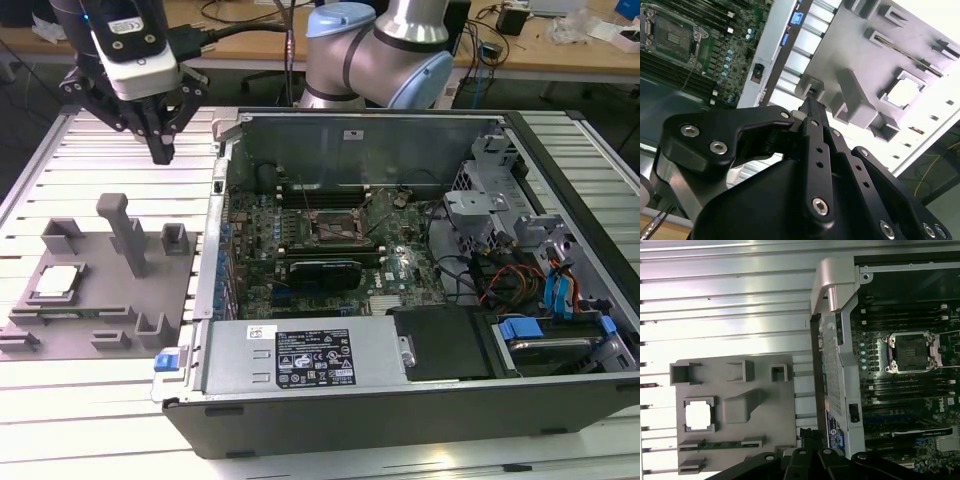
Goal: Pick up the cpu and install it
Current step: 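Reach for the cpu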
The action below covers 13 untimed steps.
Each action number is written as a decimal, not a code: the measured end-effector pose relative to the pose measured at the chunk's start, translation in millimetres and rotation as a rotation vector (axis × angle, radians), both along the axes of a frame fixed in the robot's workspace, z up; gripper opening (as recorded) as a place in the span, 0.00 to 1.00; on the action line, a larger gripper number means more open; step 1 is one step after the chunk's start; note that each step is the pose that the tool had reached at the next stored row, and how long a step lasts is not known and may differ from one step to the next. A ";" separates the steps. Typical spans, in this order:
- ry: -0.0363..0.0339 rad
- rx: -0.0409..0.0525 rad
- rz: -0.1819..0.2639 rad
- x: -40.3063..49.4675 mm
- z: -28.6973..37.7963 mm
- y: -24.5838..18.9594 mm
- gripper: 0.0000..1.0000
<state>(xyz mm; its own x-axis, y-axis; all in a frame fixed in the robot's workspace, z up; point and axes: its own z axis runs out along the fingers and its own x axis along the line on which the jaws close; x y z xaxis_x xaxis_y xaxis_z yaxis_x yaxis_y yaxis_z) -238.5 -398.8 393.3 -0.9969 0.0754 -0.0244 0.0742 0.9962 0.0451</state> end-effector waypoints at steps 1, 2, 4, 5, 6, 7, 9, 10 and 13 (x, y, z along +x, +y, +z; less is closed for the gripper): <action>-0.0001 0.0001 0.000 -2.8 0.0 0.0 0.11; -0.0001 0.0001 0.000 -4.3 0.0 0.0 0.11; -0.0002 0.0000 0.000 -8.4 0.0 0.0 0.11; -0.0002 0.0000 0.000 -9.9 0.0 0.0 0.11; -0.0003 0.0001 0.000 -12.2 0.0 0.0 0.11; -0.0003 0.0000 0.000 -13.9 0.0 0.0 0.11; -0.0005 0.0000 0.000 -19.9 0.0 0.0 0.11; -0.0006 0.0001 0.000 -21.8 0.0 0.0 0.11; -0.0009 0.0001 0.000 -28.8 -0.1 0.0 0.11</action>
<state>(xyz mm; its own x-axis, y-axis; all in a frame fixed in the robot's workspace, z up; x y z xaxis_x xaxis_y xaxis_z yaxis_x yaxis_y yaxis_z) -267.2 -398.9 393.2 -0.9968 0.0753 -0.0253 0.0741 0.9962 0.0453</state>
